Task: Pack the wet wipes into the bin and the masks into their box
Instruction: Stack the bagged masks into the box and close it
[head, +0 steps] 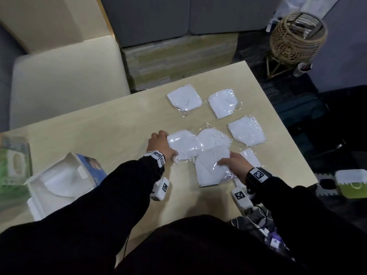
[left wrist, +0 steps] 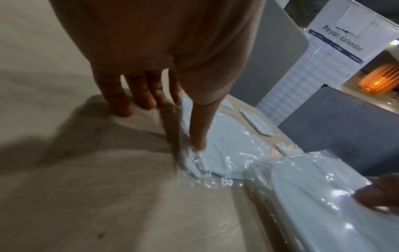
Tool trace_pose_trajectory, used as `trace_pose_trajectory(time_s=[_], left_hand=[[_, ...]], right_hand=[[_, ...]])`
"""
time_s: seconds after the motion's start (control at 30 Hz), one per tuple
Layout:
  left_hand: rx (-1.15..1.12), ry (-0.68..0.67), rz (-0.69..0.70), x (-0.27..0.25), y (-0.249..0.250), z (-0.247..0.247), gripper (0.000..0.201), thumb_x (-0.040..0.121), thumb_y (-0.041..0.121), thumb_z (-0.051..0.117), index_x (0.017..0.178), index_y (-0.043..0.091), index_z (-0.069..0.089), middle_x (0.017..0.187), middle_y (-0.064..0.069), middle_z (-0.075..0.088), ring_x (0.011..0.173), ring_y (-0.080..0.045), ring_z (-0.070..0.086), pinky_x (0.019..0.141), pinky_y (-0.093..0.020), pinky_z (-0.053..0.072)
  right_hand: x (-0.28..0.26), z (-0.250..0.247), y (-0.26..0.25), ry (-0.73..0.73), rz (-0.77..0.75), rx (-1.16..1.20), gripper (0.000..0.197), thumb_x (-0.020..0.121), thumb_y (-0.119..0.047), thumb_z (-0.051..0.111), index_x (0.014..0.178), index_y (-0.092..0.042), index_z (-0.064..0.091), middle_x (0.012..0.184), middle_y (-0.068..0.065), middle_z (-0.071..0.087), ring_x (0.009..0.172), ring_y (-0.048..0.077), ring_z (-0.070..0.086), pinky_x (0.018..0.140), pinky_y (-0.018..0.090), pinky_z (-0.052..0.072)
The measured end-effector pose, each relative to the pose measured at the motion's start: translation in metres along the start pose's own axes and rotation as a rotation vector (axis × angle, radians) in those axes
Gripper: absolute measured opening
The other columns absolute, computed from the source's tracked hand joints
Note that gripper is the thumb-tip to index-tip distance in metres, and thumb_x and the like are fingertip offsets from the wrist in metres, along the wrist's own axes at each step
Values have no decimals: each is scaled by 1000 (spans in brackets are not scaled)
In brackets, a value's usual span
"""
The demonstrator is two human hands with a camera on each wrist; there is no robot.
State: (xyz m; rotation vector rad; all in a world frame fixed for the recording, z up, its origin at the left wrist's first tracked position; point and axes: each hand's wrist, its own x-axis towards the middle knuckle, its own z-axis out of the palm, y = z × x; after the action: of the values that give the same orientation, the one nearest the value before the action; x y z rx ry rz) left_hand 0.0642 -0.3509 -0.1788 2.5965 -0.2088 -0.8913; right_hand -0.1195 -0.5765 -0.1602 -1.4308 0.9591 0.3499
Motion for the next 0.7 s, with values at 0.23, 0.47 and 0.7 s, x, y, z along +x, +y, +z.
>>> trace_pose_trajectory(time_s=[0.23,0.47,0.7], left_hand=[[-668,58,-89,-18,-4,-24,80,75,-1,82,133,28,36,112,-7,65,98,-25,67,87,-36,55],[-1236,-121,60,-60,-1,-87,26,99,11,63,123,13,70,119,-17,74,98,-31,70,82,-44,57],[-532,-153,325,-75,-2,-63,45,76,27,78,117,42,69,111,0,74,101,-23,70,95,-43,58]], right_hand=[[6,16,-1,-78,-23,-106,16,81,-6,74,96,-10,73,88,6,76,79,23,69,72,32,52],[1,30,-24,-180,-83,-89,15,87,-9,74,101,-14,75,94,5,79,91,30,74,73,39,57],[-7,45,-43,-344,-152,114,22,83,-20,81,103,-10,78,96,12,78,79,26,73,74,37,57]])
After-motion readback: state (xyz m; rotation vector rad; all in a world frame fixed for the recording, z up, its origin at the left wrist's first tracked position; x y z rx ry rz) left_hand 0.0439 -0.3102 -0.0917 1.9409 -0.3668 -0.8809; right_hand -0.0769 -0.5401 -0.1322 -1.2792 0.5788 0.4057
